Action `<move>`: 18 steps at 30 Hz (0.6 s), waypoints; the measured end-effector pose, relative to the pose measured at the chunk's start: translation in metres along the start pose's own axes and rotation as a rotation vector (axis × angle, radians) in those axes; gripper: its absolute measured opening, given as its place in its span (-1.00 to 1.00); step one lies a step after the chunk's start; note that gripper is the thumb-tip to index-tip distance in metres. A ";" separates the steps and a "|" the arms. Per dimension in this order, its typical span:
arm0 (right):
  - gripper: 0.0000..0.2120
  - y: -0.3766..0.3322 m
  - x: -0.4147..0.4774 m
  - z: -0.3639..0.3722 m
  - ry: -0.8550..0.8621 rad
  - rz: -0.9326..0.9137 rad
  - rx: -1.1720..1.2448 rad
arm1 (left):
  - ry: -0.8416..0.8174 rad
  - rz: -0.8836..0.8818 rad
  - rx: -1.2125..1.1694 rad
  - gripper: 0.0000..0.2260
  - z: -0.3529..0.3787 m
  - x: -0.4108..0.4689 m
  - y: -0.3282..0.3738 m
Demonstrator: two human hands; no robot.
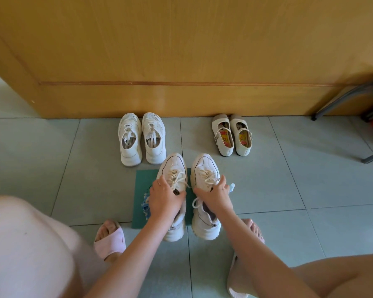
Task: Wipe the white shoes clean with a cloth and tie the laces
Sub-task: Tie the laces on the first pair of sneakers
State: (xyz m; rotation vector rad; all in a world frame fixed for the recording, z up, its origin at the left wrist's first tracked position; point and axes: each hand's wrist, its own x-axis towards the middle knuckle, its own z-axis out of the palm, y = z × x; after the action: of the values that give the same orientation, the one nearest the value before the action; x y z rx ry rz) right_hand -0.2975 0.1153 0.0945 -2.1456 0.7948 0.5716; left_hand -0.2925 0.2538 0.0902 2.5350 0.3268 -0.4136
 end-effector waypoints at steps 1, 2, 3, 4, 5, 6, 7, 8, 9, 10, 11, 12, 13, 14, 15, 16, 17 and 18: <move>0.00 0.003 -0.001 0.005 0.012 0.014 -0.015 | -0.012 -0.020 -0.008 -0.26 0.004 -0.001 0.000; 0.01 0.006 -0.001 0.009 0.031 0.030 -0.030 | -0.010 -0.035 -0.011 -0.26 0.008 -0.001 0.000; 0.01 0.008 -0.001 0.012 0.054 0.041 -0.043 | -0.005 -0.048 -0.007 -0.26 0.011 -0.002 0.000; 0.01 0.009 -0.002 0.015 0.079 0.048 -0.053 | 0.002 -0.064 0.001 -0.24 0.014 -0.002 0.000; -0.01 0.009 -0.002 0.016 0.100 0.054 -0.063 | 0.005 -0.081 0.008 -0.21 0.016 -0.002 0.001; -0.03 0.008 -0.001 0.017 0.114 0.063 -0.073 | 0.004 -0.099 0.012 -0.19 0.018 -0.001 0.002; -0.08 0.007 -0.001 0.017 0.121 0.073 -0.085 | 0.005 -0.118 0.013 -0.17 0.019 -0.001 0.004; -0.13 0.006 -0.001 0.017 0.126 0.082 -0.099 | 0.007 -0.136 0.012 -0.16 0.020 0.000 0.005; -0.17 0.005 -0.001 0.016 0.130 0.087 -0.112 | 0.009 -0.154 0.012 -0.16 0.020 0.000 0.007; -0.22 0.005 -0.001 0.016 0.135 0.089 -0.123 | 0.008 -0.167 0.016 -0.17 0.021 0.000 0.009; -0.25 0.005 -0.001 0.016 0.141 0.087 -0.130 | 0.007 -0.177 0.025 -0.17 0.021 0.000 0.010; -0.29 0.005 -0.002 0.015 0.149 0.085 -0.131 | 0.011 -0.184 0.031 -0.18 0.022 0.000 0.010; -0.33 0.005 -0.002 0.014 0.157 0.084 -0.126 | 0.019 -0.188 0.030 -0.19 0.023 0.000 0.010; -0.37 0.005 -0.002 0.014 0.164 0.086 -0.116 | 0.033 -0.190 0.016 -0.21 0.023 0.000 0.010; -0.40 0.005 -0.003 0.014 0.172 0.087 -0.108 | 0.051 -0.191 -0.010 -0.24 0.024 0.000 0.009; -0.44 0.006 -0.003 0.014 0.180 0.088 -0.103 | 0.072 -0.188 -0.040 -0.27 0.024 0.000 0.008; -0.48 0.006 -0.003 0.013 0.191 0.085 -0.100 | 0.091 -0.181 -0.065 -0.29 0.024 0.000 0.007; -0.52 0.006 -0.003 0.012 0.200 0.082 -0.101 | 0.107 -0.171 -0.081 -0.31 0.025 -0.001 0.007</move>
State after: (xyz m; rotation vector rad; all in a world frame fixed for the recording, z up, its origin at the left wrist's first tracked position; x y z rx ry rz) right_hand -0.3055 0.1226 0.0855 -2.2969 0.9857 0.4512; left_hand -0.2963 0.2342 0.0740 2.4631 0.5926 -0.3224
